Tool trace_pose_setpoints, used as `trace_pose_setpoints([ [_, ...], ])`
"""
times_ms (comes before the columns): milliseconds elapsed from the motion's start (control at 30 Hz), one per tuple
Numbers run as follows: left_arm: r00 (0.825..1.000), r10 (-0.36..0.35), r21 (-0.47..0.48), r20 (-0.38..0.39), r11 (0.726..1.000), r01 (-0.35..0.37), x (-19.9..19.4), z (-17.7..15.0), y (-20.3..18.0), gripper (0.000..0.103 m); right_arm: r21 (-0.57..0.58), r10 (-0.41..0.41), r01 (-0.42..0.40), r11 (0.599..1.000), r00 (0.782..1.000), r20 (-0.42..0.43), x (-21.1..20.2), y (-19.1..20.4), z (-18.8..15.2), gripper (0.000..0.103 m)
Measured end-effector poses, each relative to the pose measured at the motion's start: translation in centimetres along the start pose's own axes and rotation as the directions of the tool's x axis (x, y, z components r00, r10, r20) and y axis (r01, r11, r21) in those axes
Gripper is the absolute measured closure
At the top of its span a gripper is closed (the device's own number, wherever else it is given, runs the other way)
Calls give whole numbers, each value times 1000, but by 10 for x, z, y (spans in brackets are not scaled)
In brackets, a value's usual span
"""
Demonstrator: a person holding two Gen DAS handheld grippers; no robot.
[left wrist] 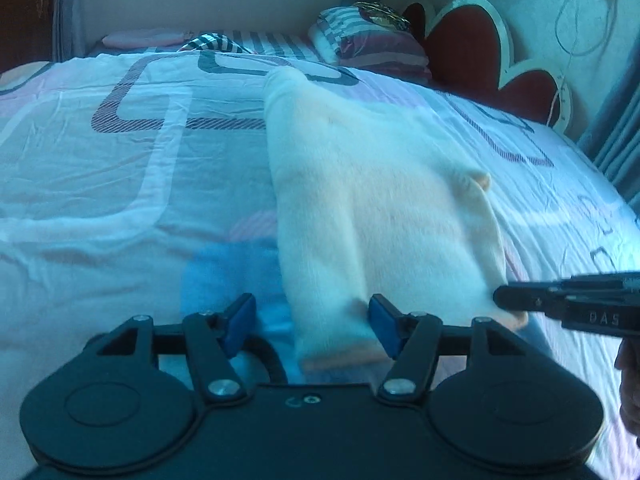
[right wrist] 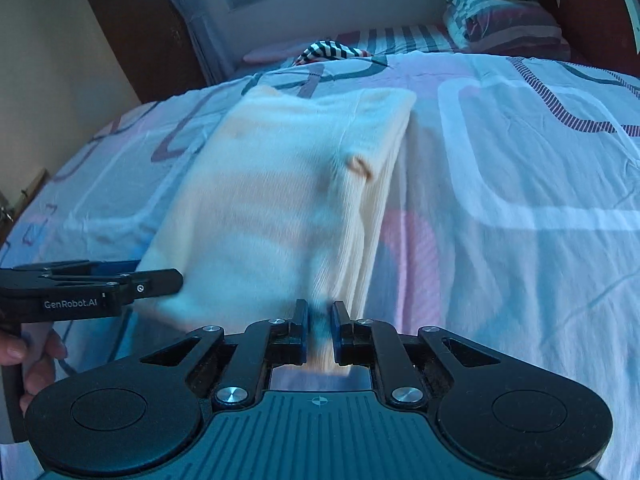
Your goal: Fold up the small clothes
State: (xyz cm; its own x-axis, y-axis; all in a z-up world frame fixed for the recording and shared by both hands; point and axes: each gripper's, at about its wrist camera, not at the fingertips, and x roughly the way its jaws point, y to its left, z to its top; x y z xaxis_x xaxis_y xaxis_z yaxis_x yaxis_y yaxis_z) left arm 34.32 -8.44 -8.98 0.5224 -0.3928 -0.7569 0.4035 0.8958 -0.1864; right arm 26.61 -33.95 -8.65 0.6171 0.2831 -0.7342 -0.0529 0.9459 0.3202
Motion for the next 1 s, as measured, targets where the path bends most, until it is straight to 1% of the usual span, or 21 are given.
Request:
trace_pose_setpoints([
  [67, 1000, 7, 17, 7, 1000, -7, -3, -5, -2, 41, -7, -8, 8, 1000, 1000, 4, 0, 1, -6, 92],
  [133, 1000, 3, 1, 10, 1000, -3, -9, -1, 2, 42, 3, -16, 16, 1000, 1000, 8, -3, 0, -4, 92],
  [200, 998, -2, -36, 69, 999, 5, -17, 11, 12, 42, 14, -37, 36, 999, 997, 67, -14, -1, 4, 92],
  [233, 995, 2, -40, 97, 999, 2, -19, 21, 16, 39, 20, -41, 39, 999, 994, 100, -19, -3, 10, 88],
  [267, 993, 19, -41, 113, 999, -14, -16, 34, 20, 36, 32, -49, 45, 998, 989, 136, -22, -6, 20, 70],
  [333, 989, 42, -44, 142, 998, -36, -6, 62, 26, 35, 47, -63, 56, 997, 982, 178, -18, -12, 41, 40],
  [367, 987, 46, -46, 153, 998, -40, 1, 77, 28, 34, 52, -55, 45, 998, 978, 202, -12, -15, 56, 40],
  [433, 986, 56, -63, 156, 997, -47, 19, 103, 30, 32, 69, -22, 8, 998, 977, 211, 5, -22, 81, 40],
  [500, 991, 46, -86, 127, 996, -35, 44, 124, 32, 31, 72, -41, 26, 997, 977, 211, 27, -26, 105, 40],
  [533, 992, 47, -90, 114, 995, -37, 55, 131, 33, 31, 78, -45, 30, 996, 979, 201, 40, -30, 116, 44],
  [567, 995, 44, -93, 92, 995, -35, 67, 137, 33, 31, 91, -41, 24, 996, 980, 193, 53, -35, 126, 60],
  [600, 997, 44, -98, 69, 994, -38, 80, 140, 34, 31, 95, -35, 18, 995, 982, 187, 62, -38, 133, 67],
  [633, 997, 44, -112, 59, 993, -37, 90, 142, 36, 29, 94, -38, 21, 995, 983, 181, 71, -42, 140, 82],
  [667, 998, 38, -131, 57, 991, -30, 97, 143, 40, 27, 90, -38, 23, 996, 985, 170, 81, -46, 146, 94],
  [700, 998, 31, -151, 56, 988, -23, 104, 144, 44, 26, 92, -43, 28, 995, 986, 162, 89, -50, 150, 96],
  [800, 999, 22, -189, 50, 982, -12, 115, 148, 54, 22, 96, -82, 69, 993, 988, 129, 108, -65, 153, 96],
  [833, 999, 19, -187, 47, 982, -10, 118, 149, 56, 21, 108, -71, 57, 993, 989, 131, 112, -72, 151, 97],
  [867, 999, 18, -183, 45, 983, -10, 120, 148, 57, 20, 116, -58, 42, 992, 989, 137, 113, -78, 150, 100],
  [1000, 998, 19, -173, 52, 985, -10, 120, 146, 55, 18, 102, -50, 37, 994, 990, 135, 114, -81, 150, 100],
])
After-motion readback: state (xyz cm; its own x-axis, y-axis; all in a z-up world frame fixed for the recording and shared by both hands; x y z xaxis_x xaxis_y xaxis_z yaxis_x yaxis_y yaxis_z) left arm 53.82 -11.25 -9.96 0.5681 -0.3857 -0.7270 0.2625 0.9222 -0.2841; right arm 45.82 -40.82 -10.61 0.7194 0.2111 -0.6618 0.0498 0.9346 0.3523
